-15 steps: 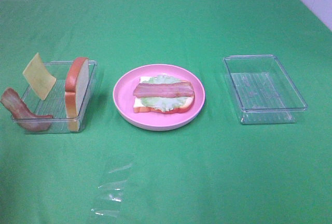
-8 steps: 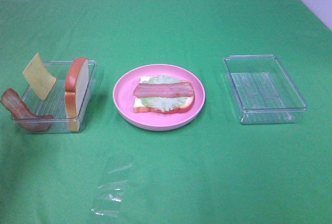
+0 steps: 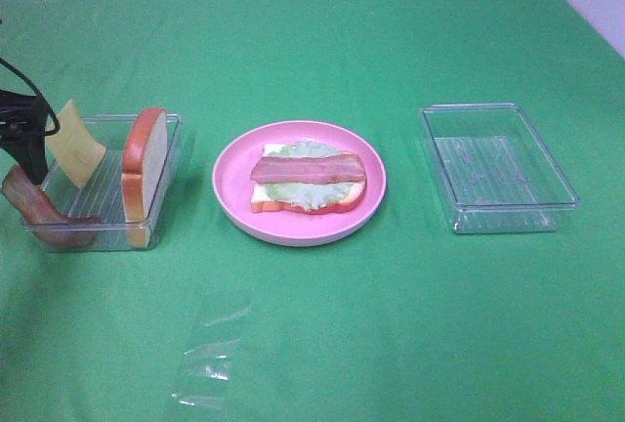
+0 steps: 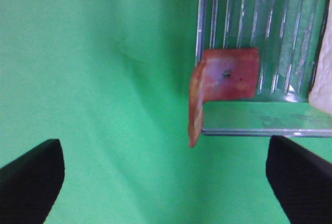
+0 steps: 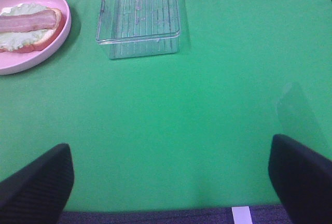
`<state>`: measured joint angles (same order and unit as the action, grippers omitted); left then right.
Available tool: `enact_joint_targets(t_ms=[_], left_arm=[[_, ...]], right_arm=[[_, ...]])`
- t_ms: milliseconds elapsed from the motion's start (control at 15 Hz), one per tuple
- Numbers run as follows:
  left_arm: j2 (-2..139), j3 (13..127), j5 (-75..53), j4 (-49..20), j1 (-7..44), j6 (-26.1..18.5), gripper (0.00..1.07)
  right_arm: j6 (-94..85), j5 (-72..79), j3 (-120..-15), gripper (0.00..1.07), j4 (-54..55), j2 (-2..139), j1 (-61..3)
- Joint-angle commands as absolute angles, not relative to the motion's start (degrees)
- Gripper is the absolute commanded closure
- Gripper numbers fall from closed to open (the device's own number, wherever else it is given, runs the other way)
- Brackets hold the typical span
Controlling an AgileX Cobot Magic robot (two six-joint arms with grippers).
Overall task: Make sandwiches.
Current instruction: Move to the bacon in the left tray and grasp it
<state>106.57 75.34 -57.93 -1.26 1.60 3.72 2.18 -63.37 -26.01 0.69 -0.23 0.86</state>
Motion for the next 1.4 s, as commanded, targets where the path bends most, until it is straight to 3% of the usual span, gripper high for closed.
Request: enact_joint_targets(t_ms=[67, 267, 667, 933, 1200, 1400], left_arm=[[108.8, 76.7, -57.1, -1.8, 3.8, 4.2, 0.09], [111.7, 77.7, -56.8, -1.9, 5.4, 6.6, 0.09], [112.8, 77.7, -55.7, -2.0, 5.4, 6.8, 0.13], [112.8, 77.7, -55.7, -2.1, 5.3, 6.8, 0.24], [112.8, 77.7, -56.8, -2.1, 5.3, 6.8, 0.51], [112.6, 77.7, -56.7, -1.7, 5.3, 6.8, 0.51]], right_arm=[[1.7, -63.0, -25.9, 0.09, 0.9, -1.8, 0.9], [1.7, -63.0, -25.9, 0.09, 0.9, -1.8, 0.9], [1.7, -63.0, -25.9, 0.09, 0.9, -1.8, 0.9], [1.7, -63.0, -25.9, 0.09, 0.9, -1.8, 0.9], [1.7, -63.0, -25.9, 0.09, 0.9, -1.8, 0.9], [1.7, -63.0, -25.9, 0.09, 0.9, -1.8, 0.9]])
